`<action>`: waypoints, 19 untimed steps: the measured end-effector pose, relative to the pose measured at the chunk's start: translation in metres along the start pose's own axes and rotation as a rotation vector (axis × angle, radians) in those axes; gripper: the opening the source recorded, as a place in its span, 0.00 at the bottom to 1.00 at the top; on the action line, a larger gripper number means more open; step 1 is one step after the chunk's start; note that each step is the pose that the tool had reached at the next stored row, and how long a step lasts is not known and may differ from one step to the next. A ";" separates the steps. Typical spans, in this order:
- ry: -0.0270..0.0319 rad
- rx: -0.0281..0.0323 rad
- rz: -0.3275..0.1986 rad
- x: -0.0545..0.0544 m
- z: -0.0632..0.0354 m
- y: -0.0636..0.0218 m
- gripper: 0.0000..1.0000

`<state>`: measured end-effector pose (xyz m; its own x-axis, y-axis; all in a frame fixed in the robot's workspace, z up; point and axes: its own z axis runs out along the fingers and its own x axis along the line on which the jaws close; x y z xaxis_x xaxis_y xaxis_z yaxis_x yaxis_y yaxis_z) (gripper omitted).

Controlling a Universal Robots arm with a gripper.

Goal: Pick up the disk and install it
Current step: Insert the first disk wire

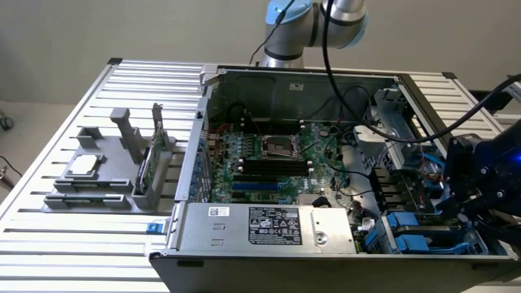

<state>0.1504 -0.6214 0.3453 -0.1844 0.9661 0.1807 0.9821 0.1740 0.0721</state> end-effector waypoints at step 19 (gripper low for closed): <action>-0.0418 0.0054 0.114 0.001 -0.0015 -0.0009 0.16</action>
<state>0.1493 -0.6213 0.3468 -0.0699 0.9868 0.1464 0.9968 0.0635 0.0482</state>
